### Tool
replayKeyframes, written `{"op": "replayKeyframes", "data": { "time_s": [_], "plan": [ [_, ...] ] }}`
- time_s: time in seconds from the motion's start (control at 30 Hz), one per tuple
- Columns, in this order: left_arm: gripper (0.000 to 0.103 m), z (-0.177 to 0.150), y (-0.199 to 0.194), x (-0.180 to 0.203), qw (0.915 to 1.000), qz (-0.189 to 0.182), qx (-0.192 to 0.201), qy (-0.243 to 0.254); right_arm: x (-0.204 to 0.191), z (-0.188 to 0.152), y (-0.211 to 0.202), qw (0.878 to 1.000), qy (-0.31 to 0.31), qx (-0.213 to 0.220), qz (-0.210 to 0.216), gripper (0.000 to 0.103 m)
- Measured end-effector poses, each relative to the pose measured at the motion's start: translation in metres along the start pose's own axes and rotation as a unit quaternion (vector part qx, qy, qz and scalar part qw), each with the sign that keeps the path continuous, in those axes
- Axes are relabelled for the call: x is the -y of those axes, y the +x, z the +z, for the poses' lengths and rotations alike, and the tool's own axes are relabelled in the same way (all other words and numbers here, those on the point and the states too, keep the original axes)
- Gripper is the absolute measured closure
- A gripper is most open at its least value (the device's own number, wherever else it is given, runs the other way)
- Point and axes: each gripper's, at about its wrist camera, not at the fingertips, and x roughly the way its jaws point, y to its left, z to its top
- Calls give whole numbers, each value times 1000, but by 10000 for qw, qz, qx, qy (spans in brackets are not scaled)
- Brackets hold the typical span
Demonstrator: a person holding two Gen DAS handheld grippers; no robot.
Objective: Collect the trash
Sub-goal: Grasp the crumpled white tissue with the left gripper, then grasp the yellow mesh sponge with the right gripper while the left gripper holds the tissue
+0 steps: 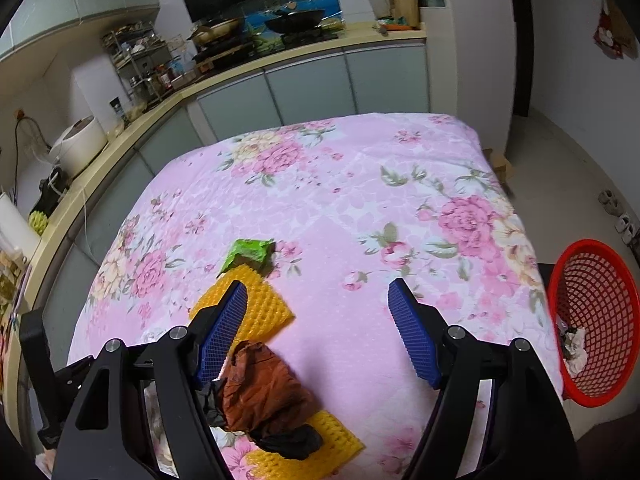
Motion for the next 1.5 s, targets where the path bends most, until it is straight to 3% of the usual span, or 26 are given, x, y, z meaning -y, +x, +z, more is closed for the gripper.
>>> {"op": "replayKeyframes", "data": {
  "time_s": [0.17,0.27,0.6,0.9,1.13,1.23,1.5],
  "plan": [
    [76,1,1,-5,10000,-41,16,-60,-23,-2,15,9989,-343,-263,191,32],
    [84,5,-1,-8,9999,-93,48,-122,-39,-4,25,9972,-586,-393,261,25],
    [85,23,-18,-16,9989,-76,401,-225,-71,-8,64,9891,-1067,-870,516,19],
    [85,24,-17,-24,9986,-48,411,-324,-77,-14,96,9843,-1187,-1237,419,19],
    [85,24,-18,-25,9984,-28,433,-352,-69,-13,96,9855,-1116,-1213,404,49],
    [85,24,-20,-24,9983,-20,471,-338,-64,-12,94,9864,-1059,-1195,393,58],
    [85,26,-26,-26,9977,50,554,-390,-53,-3,66,9911,-915,-876,416,59]
  ]
}}
